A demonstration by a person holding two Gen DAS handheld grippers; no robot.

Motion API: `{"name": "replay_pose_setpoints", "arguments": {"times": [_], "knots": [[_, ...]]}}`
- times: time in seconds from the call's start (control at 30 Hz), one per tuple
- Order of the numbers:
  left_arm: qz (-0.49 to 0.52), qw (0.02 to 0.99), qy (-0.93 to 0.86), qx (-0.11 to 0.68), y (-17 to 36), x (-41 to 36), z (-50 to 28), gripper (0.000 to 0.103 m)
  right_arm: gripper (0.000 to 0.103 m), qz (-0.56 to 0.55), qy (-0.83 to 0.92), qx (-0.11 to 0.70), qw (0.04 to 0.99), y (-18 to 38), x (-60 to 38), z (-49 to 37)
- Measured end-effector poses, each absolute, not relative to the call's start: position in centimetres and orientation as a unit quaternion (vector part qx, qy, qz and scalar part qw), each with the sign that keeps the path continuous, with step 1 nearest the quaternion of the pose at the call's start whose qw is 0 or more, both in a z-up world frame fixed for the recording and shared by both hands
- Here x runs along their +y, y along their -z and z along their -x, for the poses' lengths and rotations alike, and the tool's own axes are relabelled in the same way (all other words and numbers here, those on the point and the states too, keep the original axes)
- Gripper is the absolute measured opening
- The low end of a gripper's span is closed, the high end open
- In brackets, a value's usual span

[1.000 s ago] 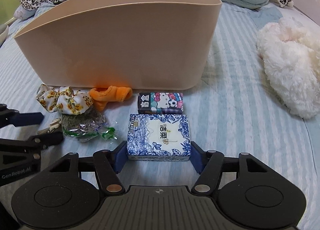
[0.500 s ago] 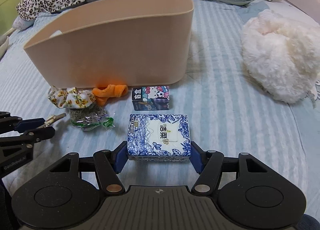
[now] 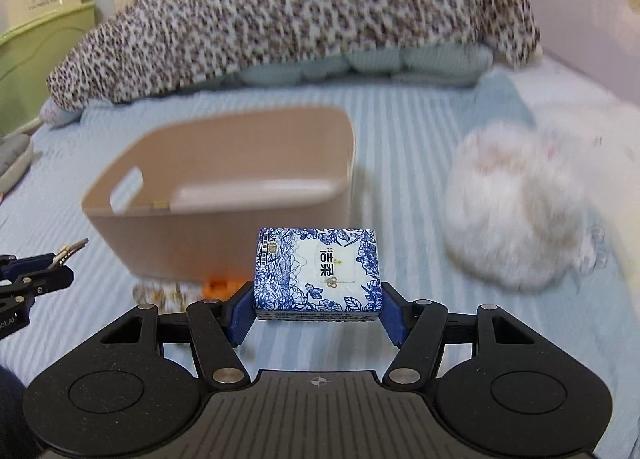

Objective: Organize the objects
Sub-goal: 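Carry both items over the basket and release them inside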

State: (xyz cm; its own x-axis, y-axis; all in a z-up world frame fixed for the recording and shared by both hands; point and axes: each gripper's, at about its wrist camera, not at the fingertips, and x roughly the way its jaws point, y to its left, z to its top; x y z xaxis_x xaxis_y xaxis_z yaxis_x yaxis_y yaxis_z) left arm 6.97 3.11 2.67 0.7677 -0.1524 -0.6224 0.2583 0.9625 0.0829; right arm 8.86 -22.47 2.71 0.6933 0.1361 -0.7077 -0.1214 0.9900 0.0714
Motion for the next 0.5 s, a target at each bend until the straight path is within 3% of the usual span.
{"name": "replay_pose_setpoints", "arguments": {"times": [0.13, 0.5], "knots": [[-0.039, 0.941, 0.111, 0.318, -4.9, 3.9, -9.2, 0.021, 0.060, 0.003, -0.068, 0.353, 0.933, -4.8, -22.4, -10.5], [-0.070, 0.947, 0.094, 0.300, -6.3, 2.3, -15.6, 0.021, 0.060, 0.026, -0.079, 0.308, 0.948, -6.9, -20.8, -16.2]]}}
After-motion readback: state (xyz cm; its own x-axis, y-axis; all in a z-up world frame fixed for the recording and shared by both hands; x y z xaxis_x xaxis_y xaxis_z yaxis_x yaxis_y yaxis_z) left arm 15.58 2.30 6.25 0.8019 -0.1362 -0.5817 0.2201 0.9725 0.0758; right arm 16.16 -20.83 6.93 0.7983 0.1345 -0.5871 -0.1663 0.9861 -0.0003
